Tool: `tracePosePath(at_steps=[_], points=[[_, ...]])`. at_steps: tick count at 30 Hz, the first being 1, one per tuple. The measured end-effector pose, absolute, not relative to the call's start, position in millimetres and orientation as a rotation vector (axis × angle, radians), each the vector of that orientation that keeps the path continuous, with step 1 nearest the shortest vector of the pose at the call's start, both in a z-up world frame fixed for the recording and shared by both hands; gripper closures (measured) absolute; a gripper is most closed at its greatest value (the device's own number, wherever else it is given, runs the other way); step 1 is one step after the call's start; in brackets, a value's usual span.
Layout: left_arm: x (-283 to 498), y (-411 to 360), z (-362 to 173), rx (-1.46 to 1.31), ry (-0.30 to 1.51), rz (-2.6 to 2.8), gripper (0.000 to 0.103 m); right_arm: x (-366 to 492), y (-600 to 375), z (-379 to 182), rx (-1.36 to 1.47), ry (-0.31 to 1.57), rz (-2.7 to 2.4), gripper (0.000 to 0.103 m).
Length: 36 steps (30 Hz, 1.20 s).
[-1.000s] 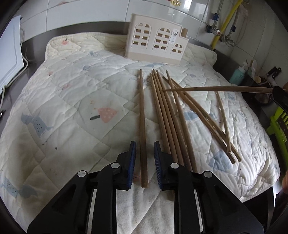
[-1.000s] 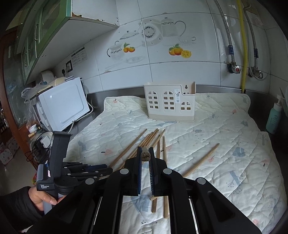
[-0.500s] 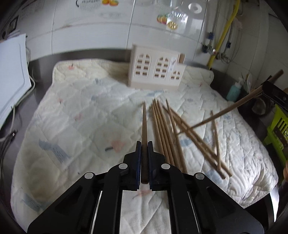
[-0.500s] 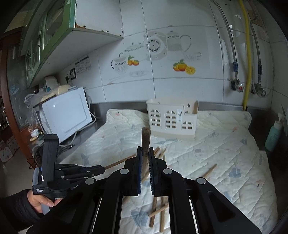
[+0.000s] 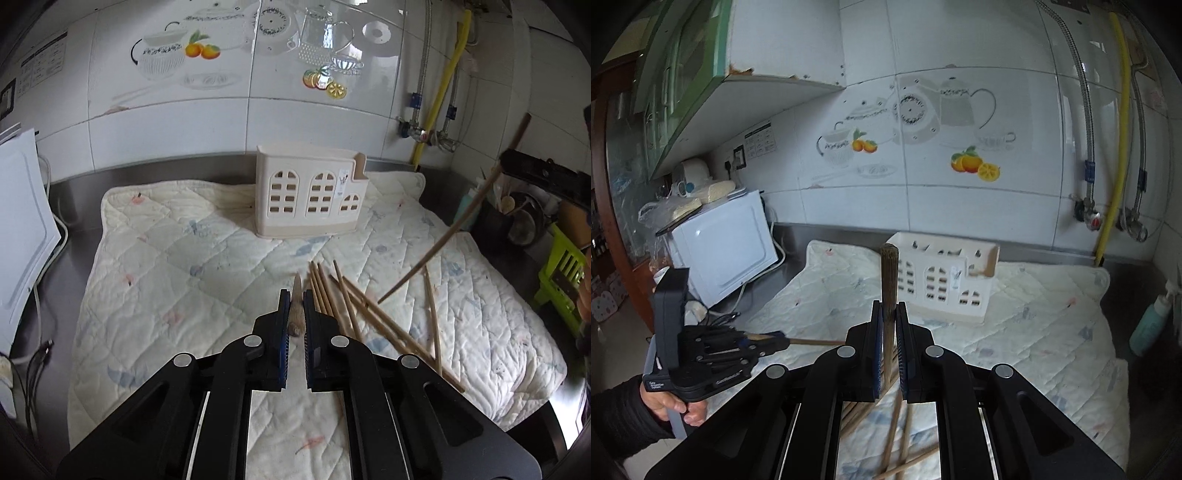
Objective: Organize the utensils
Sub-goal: 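Lift the held chopstick with the left gripper while the right gripper lifts its chopstick toward the holder, then lower the chopstick into the white holder with the left gripper while the right gripper releases its chopstick there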
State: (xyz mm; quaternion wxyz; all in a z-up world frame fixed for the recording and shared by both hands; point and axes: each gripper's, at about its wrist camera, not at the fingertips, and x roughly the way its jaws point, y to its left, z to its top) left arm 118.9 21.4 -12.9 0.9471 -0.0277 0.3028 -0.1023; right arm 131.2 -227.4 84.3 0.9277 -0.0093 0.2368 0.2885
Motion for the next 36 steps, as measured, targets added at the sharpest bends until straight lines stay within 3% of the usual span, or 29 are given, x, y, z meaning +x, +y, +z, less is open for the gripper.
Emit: tracePosePath(at_steps=[16, 32, 36], points=[[168.9, 17.5, 43.0, 0.002, 0.548, -0.232, 0.098, 267.0, -242.1, 159.8, -0.008, 0.400, 0.382, 0.096], [227.7, 6.1, 150.2, 0.018, 0.310, -0.211, 0.098, 340.5, -211.7, 93.2, -0.099, 0.558, 0.325, 0.096], [249.5, 4.2, 171.0, 0.004, 0.234, -0.187, 0.098, 336.7, -215.6, 89.7, -0.105, 0.547, 0.325, 0.087]])
